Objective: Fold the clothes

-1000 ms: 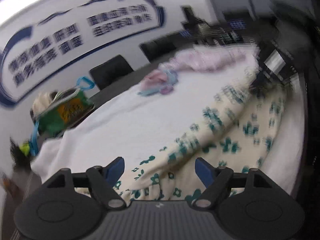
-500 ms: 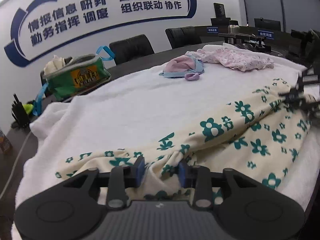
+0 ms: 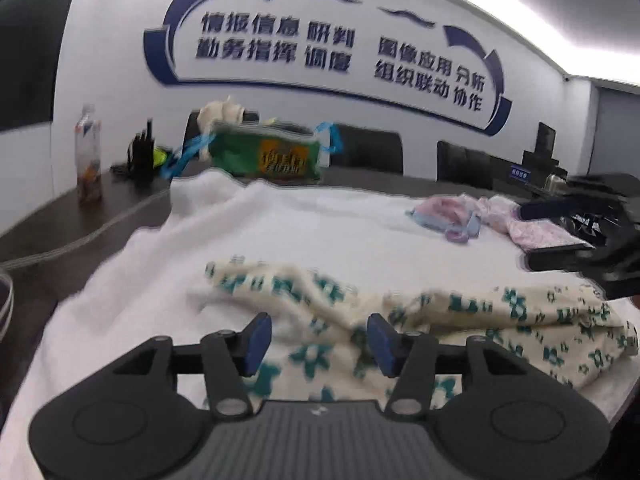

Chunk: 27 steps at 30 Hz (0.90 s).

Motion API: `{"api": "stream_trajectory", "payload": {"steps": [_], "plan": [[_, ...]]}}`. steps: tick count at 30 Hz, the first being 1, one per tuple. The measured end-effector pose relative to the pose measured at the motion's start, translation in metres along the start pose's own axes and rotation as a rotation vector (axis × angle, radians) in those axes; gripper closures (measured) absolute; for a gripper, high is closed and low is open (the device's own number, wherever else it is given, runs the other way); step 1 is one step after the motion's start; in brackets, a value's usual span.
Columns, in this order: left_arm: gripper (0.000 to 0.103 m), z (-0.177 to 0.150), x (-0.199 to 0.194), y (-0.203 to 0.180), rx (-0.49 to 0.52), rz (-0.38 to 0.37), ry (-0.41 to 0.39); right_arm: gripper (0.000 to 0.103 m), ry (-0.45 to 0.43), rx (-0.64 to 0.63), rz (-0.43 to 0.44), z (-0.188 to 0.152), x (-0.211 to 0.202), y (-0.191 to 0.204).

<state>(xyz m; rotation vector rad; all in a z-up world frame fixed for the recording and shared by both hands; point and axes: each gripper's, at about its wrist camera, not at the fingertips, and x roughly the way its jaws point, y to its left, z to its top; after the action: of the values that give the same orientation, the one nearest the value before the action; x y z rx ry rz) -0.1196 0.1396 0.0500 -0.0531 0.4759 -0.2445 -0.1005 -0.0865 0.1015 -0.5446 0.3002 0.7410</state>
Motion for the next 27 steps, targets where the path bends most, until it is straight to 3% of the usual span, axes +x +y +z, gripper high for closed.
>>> {"api": "stream_trajectory", "payload": {"steps": [5,10,15,17,19,21,22,24,27], "plan": [[0.05,-0.011,-0.006,0.012,-0.01,0.03,0.019,0.049,0.107,-0.044,0.064,0.032,0.077,0.016],[0.047,-0.013,-0.001,0.026,-0.07,0.021,0.021,0.049,0.15,0.08,0.151,0.059,0.124,0.012],[0.047,-0.02,0.006,0.033,-0.091,0.018,0.041,0.049,0.175,0.212,0.288,0.057,0.152,0.003],[0.047,-0.022,0.008,0.037,-0.107,0.018,0.049,0.046,0.179,0.189,0.339,0.055,0.154,0.008],[0.047,-0.025,0.012,0.041,-0.125,0.027,0.069,0.046,0.22,0.099,0.332,0.049,0.16,0.021],[0.047,-0.028,0.015,0.043,-0.135,0.032,0.073,0.058,0.3,0.021,0.302,0.041,0.171,0.036],[0.047,-0.029,0.015,0.043,-0.137,0.032,0.068,0.082,0.324,0.005,0.286,0.038,0.174,0.041],[0.047,-0.03,0.015,0.041,-0.129,0.039,0.07,0.09,0.299,-0.015,0.235,0.039,0.172,0.046],[0.047,-0.031,0.014,0.04,-0.132,0.044,0.07,0.092,0.146,-0.059,0.126,0.053,0.148,0.048]]}}
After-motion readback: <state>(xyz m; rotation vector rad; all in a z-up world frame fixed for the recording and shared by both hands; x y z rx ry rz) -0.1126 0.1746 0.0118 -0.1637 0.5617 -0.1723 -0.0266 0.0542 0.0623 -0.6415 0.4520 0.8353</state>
